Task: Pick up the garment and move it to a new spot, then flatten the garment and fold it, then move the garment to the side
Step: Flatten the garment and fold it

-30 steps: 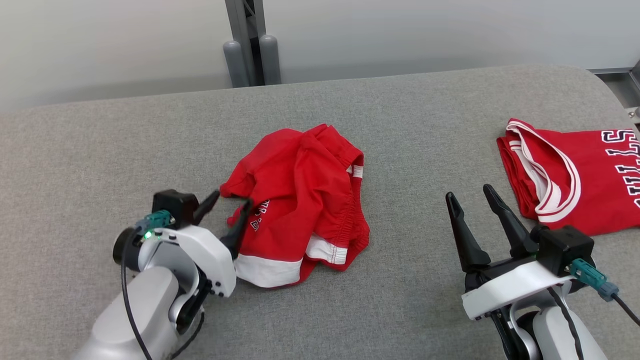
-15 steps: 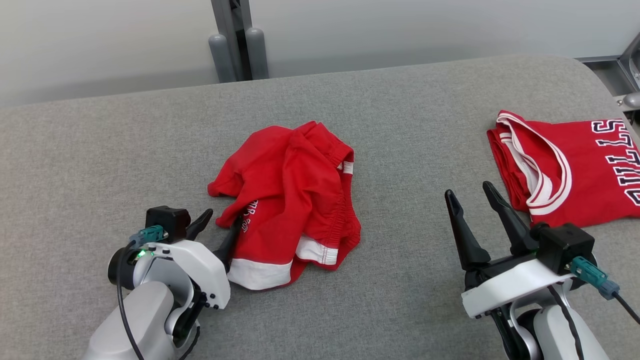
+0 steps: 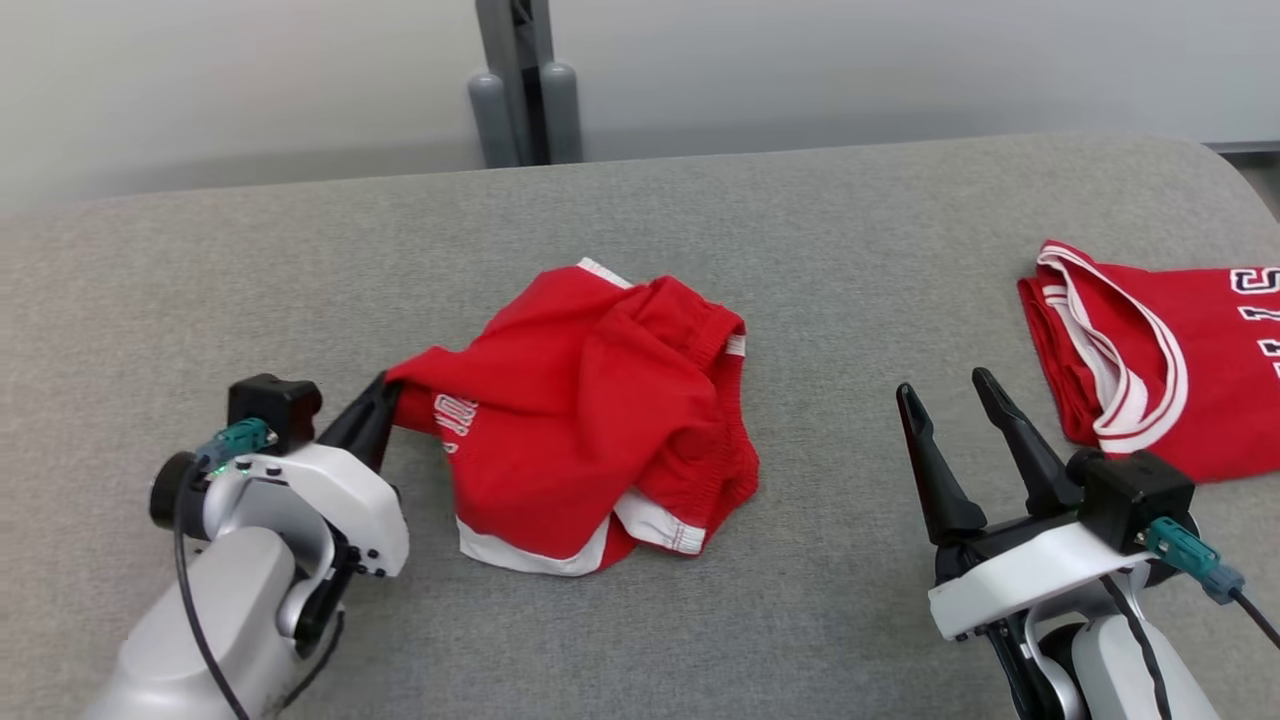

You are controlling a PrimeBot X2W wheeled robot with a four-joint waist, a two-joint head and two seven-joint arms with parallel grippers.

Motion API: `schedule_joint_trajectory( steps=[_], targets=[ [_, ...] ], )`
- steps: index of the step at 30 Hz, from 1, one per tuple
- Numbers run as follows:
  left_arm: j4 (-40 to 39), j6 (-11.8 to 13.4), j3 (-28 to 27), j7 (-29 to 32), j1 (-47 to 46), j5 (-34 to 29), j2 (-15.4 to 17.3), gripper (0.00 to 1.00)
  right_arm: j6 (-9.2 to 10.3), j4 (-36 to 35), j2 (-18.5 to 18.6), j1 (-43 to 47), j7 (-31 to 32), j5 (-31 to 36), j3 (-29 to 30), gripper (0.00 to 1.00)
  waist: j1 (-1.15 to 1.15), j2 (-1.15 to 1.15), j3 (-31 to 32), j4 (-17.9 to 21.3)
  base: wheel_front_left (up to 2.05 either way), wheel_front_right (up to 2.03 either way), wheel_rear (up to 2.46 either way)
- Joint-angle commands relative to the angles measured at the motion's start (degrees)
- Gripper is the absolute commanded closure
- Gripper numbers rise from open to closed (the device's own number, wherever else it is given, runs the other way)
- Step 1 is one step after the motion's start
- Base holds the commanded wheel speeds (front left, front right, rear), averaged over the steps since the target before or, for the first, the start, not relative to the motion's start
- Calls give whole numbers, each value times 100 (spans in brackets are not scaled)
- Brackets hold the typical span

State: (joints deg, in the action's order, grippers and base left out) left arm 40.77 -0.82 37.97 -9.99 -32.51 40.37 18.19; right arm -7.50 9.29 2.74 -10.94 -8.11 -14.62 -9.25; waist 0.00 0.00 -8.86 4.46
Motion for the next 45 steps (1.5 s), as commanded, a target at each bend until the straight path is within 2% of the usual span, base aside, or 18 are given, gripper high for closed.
schedule_joint_trajectory(
  steps=[1, 10, 13, 16, 21, 28, 29, 30, 31, 35, 40, 45],
  targets=[
    [-75, 73, -20, 31, -76, -45, 103, 100, 2, 10, 34, 63, -32, -45, 21, 0, 0, 0, 40, -82, 0, 0, 0],
    [-1182, 681, -90, 728, 190, -127, 809, 100, 2, 44, 33, 58, -47, -82, -36, 0, 0, 0, 30, -311, 0, 0, 0],
    [-1521, 812, -110, 1011, 246, -112, 1049, 100, 2, 39, 32, -9, -46, -104, -99, 0, 0, 0, -48, -291, 0, 0, 0],
    [-1647, 833, -87, 1223, 226, -112, 1169, 100, 2, 46, 35, -53, -38, -87, -150, 0, 0, 0, -138, -216, 0, 0, 0],
    [-1433, 799, -30, 1290, 35, -150, 1133, 100, 2, 60, 32, -132, -27, -36, -166, 0, 0, 0, -255, -79, 0, 0, 0],
    [-538, 715, 52, 976, -375, -339, 959, 100, 2, 40, 32, -199, -4, 2, -198, 0, 0, 0, -387, 147, 0, 0, 0],
    [-413, 720, 46, 900, -431, -355, 911, 80, 2, 45, 32, -202, -7, 3, -202, 0, 0, 0, -389, 160, 0, 0, 0],
    [-298, 703, 50, 827, -469, -358, 868, 26, 2, 54, 31, -205, -6, 3, -202, 0, 0, 0, -388, 171, 0, 0, 0],
    [-181, 680, 52, 757, -492, -356, 835, 0, 2, 63, 32, -205, -5, 3, -202, 0, 0, 0, -382, 175, 0, 0, 0],
    [164, 604, 5, 476, -461, -257, 681, 0, 2, 97, 31, -143, 17, 29, -211, 0, 0, 0, -288, 97, 0, 0, 0],
    [164, 546, -159, 100, -213, -73, 679, 0, 2, 121, 31, -12, 89, 45, -224, 0, 0, 0, -118, -146, 0, 0, 0],
    [-509, 788, -408, -232, 312, 110, 784, 0, 2, 129, 30, 140, 239, -225, -387, 0, 0, 0, 52, -445, 0, 0, 0]
  ],
)
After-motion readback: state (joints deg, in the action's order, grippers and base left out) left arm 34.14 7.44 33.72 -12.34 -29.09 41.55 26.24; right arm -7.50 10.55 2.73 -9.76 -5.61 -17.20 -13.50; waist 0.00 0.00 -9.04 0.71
